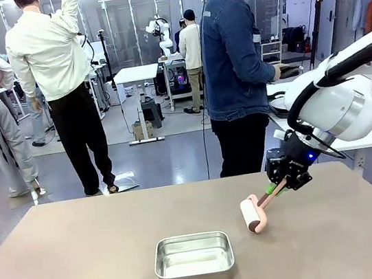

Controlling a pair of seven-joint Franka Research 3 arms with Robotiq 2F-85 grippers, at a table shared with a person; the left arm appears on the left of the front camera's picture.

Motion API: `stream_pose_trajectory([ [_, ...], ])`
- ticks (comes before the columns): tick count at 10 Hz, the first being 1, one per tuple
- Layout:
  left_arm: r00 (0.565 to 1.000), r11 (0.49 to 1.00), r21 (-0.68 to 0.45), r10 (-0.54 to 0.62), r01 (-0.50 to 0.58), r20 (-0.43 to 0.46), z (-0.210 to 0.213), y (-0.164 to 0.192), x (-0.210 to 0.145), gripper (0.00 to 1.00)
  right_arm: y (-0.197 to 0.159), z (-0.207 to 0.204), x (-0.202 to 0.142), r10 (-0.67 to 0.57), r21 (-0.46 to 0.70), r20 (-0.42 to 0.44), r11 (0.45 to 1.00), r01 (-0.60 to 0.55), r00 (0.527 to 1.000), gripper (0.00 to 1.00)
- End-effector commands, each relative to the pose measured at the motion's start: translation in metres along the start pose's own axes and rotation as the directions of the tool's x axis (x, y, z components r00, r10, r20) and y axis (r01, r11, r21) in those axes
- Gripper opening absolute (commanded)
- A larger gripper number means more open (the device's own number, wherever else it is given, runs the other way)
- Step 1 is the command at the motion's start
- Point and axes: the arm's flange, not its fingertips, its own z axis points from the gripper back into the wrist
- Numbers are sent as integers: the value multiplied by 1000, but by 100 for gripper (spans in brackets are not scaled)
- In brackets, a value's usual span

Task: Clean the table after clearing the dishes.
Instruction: When the right (or left) Handle tray is removed, use the right hand (or left hand) to clean the right (or left) side of the table with the Lint Roller.

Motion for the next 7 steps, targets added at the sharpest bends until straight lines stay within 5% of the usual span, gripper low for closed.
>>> stream_pose_trajectory([
  [1,1000,1000,11,12,-12,5,2,-4,-1,100,-27,-4,-7,38,-121,49,992,-32,998,22],
  [4,1000,1000,11,12,-12,5,2,-4,-1,100,-56,35,-1,-16,-234,81,972,35,997,22],
  [7,1000,1000,11,12,-12,5,2,-4,-1,100,-79,73,-5,10,-464,81,885,29,997,22],
])
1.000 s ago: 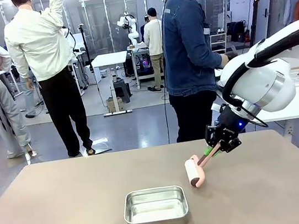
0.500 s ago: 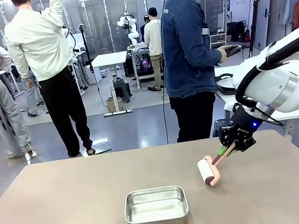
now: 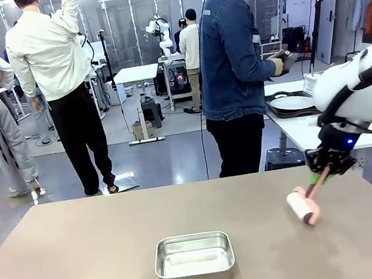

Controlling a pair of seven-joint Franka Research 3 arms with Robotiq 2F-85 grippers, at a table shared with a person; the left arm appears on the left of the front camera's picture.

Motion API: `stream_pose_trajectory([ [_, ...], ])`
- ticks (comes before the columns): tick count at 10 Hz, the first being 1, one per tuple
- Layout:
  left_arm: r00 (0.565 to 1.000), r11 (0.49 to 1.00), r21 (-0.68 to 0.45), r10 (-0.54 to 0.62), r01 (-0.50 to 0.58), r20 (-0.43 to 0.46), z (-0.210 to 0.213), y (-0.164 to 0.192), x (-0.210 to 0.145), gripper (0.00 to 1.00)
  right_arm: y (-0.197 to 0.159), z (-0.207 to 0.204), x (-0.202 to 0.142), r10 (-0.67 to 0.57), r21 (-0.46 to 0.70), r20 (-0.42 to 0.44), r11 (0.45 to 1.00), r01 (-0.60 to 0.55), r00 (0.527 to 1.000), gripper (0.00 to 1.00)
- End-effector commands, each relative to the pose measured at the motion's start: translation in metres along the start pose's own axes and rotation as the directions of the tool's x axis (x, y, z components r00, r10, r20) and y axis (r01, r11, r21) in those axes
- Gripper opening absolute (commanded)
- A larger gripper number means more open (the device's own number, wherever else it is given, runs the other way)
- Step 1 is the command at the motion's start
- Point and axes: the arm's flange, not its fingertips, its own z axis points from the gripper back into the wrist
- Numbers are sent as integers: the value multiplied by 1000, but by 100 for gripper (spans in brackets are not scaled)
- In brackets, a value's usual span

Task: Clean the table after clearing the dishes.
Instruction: When the right (or left) Handle tray is removed, use the right hand (or left hand) to clean the right (or left) side of the table with the Lint Roller.

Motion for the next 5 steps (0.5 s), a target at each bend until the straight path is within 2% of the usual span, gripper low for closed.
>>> stream_pose_trajectory([
  [1,1000,1000,11,11,-11,5,2,-4,-1,100,-30,-3,-7,-45,-209,16,977,48,999,22],
  [3,1000,1000,11,11,-11,5,2,-4,-1,100,-47,10,-5,-72,-284,24,956,76,997,22],
  [4,1000,1000,11,11,-11,5,2,-4,-1,100,-53,19,-3,-86,-273,28,958,91,996,22],
  [5,1000,1000,11,11,-11,5,2,-4,-1,100,-53,36,-4,-80,-190,40,978,86,996,22],
])
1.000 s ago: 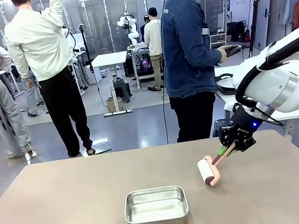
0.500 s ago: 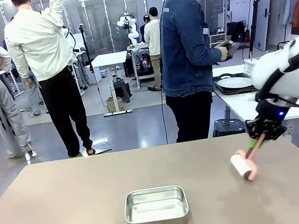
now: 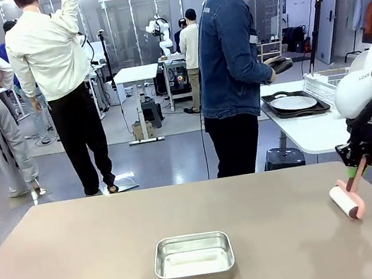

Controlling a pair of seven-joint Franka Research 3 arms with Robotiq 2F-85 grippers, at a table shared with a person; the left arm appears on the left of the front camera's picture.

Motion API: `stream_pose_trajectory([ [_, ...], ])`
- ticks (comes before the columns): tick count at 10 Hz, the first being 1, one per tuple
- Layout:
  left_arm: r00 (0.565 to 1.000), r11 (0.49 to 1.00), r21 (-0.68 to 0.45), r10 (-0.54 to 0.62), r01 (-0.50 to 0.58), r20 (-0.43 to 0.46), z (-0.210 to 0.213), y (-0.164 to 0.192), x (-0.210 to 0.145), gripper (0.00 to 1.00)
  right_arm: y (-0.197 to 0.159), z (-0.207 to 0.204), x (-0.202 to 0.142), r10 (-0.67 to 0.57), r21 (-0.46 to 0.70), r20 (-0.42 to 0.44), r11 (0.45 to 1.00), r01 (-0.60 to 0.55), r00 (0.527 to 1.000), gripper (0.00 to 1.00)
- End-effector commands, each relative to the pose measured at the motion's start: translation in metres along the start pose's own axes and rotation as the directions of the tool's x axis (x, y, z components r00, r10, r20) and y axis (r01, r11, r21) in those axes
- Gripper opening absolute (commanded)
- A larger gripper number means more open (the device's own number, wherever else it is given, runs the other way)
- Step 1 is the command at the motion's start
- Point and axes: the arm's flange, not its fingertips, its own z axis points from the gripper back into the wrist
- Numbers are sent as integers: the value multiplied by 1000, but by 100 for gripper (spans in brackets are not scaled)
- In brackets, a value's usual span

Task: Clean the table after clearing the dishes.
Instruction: When the right (or left) Handle tray is removed, use the right hand (or left hand) to clean the right (or left) side of the table with the Lint Roller.

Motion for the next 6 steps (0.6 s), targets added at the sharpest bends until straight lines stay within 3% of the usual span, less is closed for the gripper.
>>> stream_pose_trajectory([
  [1,1000,1000,11,12,-12,5,2,-4,-1,100,-2,26,-5,-3,93,34,996,0,999,22],
  [3,1000,1000,11,12,-12,5,2,-4,-1,100,3,90,-18,42,144,161,987,-66,986,22],
  [6,1000,1000,11,12,-12,5,2,-4,-1,100,8,119,-27,100,118,156,986,-120,983,22],
])
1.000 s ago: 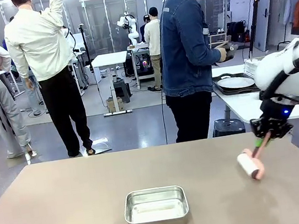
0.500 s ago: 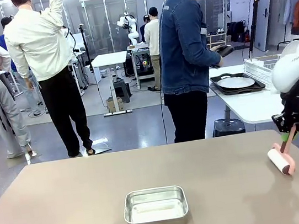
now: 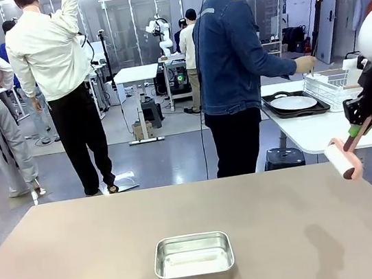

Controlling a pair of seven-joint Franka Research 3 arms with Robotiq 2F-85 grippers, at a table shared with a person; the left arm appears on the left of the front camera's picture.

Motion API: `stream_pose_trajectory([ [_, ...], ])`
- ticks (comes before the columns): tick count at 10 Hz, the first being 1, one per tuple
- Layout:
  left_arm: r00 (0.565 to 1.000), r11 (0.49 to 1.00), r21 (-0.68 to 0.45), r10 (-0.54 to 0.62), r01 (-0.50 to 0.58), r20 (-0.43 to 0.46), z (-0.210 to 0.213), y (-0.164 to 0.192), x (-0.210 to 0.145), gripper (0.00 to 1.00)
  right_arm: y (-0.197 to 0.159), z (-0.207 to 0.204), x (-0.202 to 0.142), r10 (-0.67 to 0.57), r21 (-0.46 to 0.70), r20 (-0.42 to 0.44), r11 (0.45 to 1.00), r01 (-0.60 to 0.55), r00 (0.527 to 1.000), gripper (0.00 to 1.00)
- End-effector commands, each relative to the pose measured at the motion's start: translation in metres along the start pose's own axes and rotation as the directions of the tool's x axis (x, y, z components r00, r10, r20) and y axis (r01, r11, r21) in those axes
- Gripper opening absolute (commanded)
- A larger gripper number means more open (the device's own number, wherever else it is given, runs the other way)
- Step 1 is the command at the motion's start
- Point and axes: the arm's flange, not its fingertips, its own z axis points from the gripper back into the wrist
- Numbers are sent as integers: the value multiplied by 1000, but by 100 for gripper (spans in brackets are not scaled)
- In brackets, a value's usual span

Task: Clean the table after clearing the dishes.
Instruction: When the right (or left) Handle tray is removed, use the right hand (or left hand) to clean the right (or left) side of the table with the Lint Roller, then place the Lint Roller back on top of the Airtight Container.

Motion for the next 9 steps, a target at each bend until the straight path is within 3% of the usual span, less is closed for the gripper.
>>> stream_pose_trajectory([
  [1,1000,1000,11,12,-12,5,2,-4,-1,100,-4,-13,4,-21,-5,-1,1000,21,1000,22],
  [9,1000,1000,11,12,-12,5,2,-4,-1,100,-4,-13,4,-21,-5,-1,1000,21,1000,22],
])
